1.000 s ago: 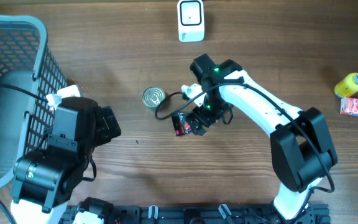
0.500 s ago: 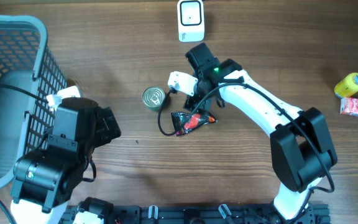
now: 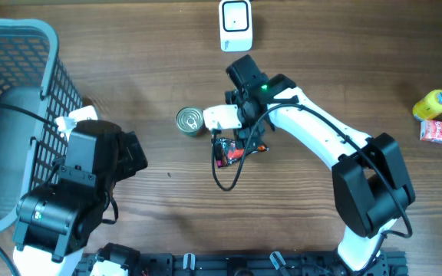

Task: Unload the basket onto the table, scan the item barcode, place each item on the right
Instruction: 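Move the right gripper to the black-orange wrench packet and grasp it, then lift the packet and raise it toward the scanner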

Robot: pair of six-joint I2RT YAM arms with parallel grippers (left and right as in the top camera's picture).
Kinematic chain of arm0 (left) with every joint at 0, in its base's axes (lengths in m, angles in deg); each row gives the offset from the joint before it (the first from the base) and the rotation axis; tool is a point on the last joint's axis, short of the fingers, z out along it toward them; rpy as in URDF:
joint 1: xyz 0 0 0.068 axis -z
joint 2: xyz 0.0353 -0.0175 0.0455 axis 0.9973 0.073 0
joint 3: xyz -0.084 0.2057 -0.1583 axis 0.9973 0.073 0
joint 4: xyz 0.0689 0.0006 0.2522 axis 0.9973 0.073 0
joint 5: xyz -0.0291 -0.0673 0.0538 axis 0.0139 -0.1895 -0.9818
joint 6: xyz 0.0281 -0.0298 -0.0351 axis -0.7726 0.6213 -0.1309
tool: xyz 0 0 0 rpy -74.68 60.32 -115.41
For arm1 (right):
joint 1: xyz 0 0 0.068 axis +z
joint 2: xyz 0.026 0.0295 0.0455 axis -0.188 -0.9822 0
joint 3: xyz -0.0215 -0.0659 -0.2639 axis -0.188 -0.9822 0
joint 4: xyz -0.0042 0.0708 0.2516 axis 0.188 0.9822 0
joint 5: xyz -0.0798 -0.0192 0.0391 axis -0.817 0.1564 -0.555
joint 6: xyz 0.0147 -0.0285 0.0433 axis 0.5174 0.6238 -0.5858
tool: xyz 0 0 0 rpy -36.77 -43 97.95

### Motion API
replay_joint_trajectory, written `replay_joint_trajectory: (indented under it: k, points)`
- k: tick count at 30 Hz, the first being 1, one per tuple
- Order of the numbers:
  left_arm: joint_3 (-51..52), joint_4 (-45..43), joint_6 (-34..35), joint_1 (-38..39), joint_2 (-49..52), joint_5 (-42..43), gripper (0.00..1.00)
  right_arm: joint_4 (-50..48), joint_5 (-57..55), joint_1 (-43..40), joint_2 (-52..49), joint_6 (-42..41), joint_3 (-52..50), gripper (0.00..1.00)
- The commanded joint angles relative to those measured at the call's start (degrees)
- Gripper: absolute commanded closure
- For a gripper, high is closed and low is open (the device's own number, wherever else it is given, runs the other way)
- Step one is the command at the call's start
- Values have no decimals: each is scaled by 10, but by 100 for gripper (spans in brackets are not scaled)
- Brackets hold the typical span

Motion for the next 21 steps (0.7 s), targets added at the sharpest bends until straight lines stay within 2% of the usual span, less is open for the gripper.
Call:
replay_joint_trajectory:
  k: [1,5,8,14,21]
  points:
    - [-3,0,2,1,-2,-17,0,31,35,6,0,-4,7,0]
    - [-3,1,2,1,-2,-17,0,36,52,7,20,-45,0,0]
    - [-3,4,2,1,-2,-17,0,27,52,12,55,-43,-39,0]
    - [-3,4,2,1,-2,-17,0,-92,18,12,90,-40,-166,0]
    - [-3,-4,2,1,0,-17,0,-107,14,12,89,30,-195,0]
